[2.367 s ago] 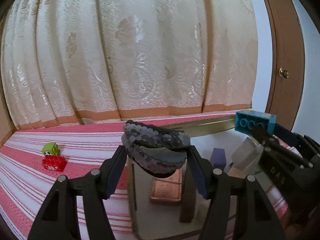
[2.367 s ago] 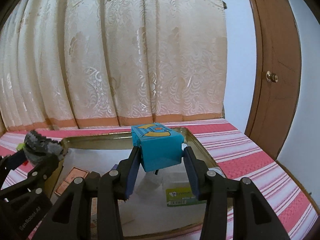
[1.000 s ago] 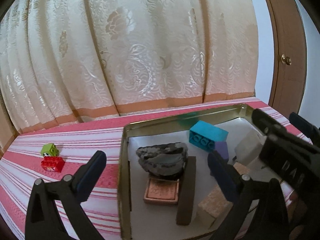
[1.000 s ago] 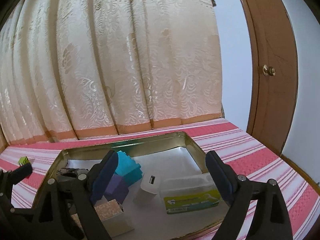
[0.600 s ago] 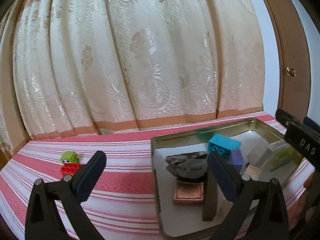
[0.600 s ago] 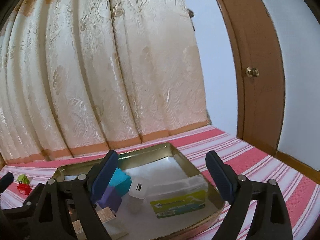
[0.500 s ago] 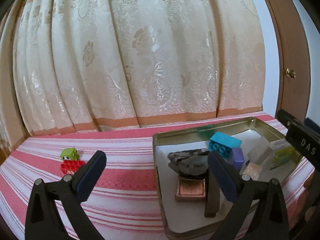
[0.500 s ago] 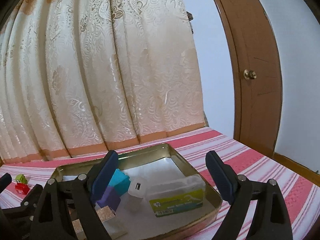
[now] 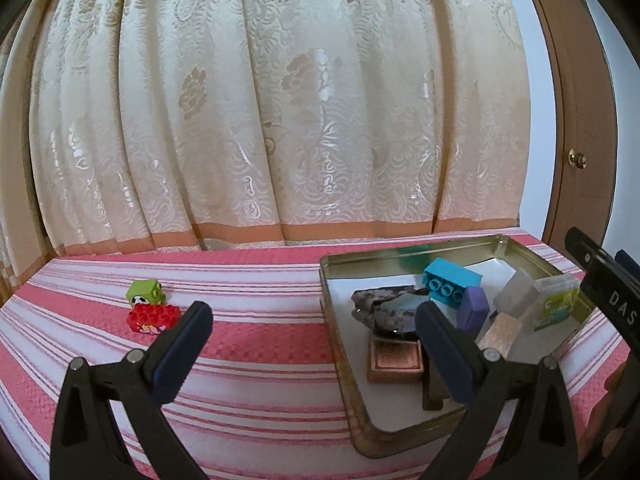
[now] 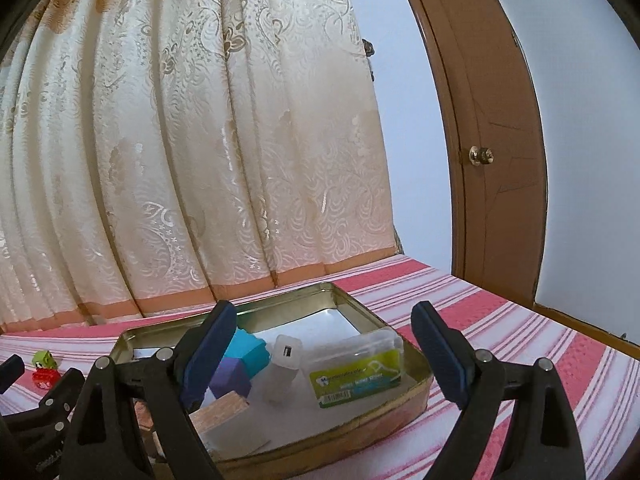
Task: Organize rigid objects
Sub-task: 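Withdraw both tools from the tray toward the red brick and green cube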
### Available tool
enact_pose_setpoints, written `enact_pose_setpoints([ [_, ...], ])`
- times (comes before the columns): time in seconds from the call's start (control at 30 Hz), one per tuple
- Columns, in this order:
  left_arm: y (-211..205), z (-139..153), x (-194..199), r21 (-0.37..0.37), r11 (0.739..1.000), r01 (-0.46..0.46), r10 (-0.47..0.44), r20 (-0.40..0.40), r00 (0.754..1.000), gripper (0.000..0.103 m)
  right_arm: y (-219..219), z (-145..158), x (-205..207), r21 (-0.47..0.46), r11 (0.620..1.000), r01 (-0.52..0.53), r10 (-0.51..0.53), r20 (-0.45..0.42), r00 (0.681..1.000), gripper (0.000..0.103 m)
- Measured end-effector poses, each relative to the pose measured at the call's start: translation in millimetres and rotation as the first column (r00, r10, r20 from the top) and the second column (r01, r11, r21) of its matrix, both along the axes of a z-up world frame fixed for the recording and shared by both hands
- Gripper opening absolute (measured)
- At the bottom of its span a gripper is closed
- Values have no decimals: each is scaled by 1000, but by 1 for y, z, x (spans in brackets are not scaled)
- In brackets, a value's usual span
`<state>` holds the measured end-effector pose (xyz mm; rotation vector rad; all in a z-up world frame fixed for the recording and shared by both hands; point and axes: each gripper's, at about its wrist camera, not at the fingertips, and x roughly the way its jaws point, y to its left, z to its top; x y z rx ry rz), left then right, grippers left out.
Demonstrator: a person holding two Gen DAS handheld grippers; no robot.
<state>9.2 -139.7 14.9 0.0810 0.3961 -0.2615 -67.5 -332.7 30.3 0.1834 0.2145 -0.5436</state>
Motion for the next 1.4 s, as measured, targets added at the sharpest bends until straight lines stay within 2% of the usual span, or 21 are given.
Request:
enact_pose_setpoints([
  [0.27,14,0,-5,-21,1000,-4,4,2,1000,103,15,1,-6,-3,1000,14,-14,13,1000,91],
  [0.6,33,0,-6,-11,1000,-29,29,14,999,103,48,2,-2,-4,1000,-9,9,27,1000,91],
  [1.4,121,-2,28,6,988,-153,153,0,988,102,150,-1,45,-7,986,-168,168,0,986,91],
])
